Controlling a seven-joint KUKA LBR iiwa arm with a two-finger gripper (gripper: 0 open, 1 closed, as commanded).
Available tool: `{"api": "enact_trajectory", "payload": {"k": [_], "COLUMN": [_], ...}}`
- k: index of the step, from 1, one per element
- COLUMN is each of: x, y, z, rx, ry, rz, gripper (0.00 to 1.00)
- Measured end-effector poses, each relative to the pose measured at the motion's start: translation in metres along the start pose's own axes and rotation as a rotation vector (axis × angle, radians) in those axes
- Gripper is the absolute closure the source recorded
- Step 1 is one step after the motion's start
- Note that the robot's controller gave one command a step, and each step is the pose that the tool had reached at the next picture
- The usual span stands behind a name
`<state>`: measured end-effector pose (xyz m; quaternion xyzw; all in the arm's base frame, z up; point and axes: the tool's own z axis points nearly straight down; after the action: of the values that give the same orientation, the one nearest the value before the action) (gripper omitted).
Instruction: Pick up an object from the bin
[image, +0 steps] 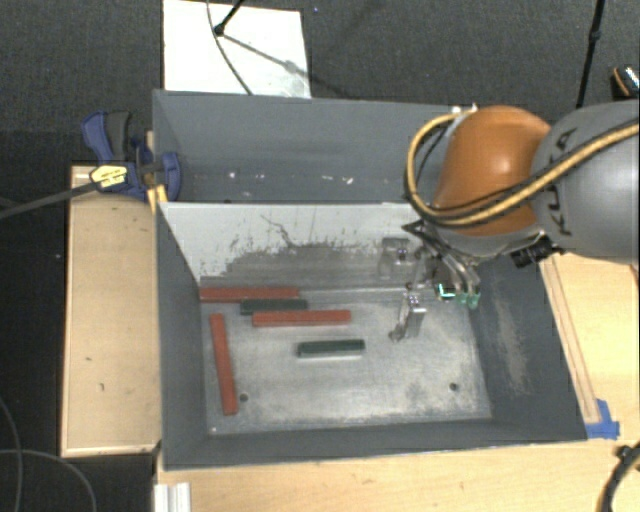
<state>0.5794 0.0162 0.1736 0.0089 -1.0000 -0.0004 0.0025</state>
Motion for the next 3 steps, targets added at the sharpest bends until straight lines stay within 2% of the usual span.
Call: {"api": "enact_trajectory", "payload": {"k": [1,2,3], "x": [-0.0091,-0.0109,-0.0109], "y": [0.0276,0.0268,0.0268], "z": [0.1009,0.0974,0.0974], "rx": [0.000,0.000,0.000], "ry": [-0.001,-0.007,-0.007], "rz": [-0.186,-0.183,-0.181], "gripper": [0.00,1.00,0.00]}}
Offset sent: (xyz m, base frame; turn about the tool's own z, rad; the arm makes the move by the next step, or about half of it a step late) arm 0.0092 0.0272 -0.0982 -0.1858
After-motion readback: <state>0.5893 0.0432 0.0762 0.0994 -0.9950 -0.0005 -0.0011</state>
